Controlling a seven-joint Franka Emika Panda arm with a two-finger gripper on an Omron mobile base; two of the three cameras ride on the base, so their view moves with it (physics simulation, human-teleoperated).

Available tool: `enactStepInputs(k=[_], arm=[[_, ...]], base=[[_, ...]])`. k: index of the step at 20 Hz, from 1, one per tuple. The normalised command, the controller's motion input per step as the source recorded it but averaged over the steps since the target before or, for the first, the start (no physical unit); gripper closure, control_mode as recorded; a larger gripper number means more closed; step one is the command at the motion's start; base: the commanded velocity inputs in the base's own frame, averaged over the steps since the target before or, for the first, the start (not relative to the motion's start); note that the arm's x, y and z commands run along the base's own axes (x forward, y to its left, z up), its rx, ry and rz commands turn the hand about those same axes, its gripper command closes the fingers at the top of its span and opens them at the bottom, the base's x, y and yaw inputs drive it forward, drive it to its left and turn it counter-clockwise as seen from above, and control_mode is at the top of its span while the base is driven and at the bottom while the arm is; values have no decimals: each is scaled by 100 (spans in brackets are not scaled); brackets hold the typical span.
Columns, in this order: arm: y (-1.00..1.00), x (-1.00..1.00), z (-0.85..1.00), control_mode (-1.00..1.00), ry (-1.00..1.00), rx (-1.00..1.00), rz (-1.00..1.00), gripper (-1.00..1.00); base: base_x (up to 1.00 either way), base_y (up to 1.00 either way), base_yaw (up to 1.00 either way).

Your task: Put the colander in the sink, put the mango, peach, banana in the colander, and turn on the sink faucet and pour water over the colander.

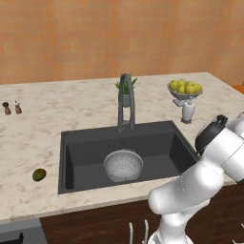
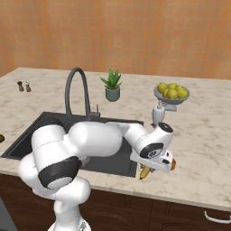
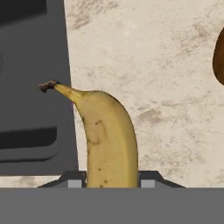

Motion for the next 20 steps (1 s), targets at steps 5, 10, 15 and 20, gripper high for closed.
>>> enactStepInputs(k=[5,10,15,20], arm=[[79,-8,4,-100,1,0,4,100],[88,-3,5,-100,0,0,4,100],[76,15,21,-100,0,0,2,100],[61,33,22,-100,0,1,3,100]], base=[[0,0,0],[0,0,0],[0,0,0],[0,0,0]])
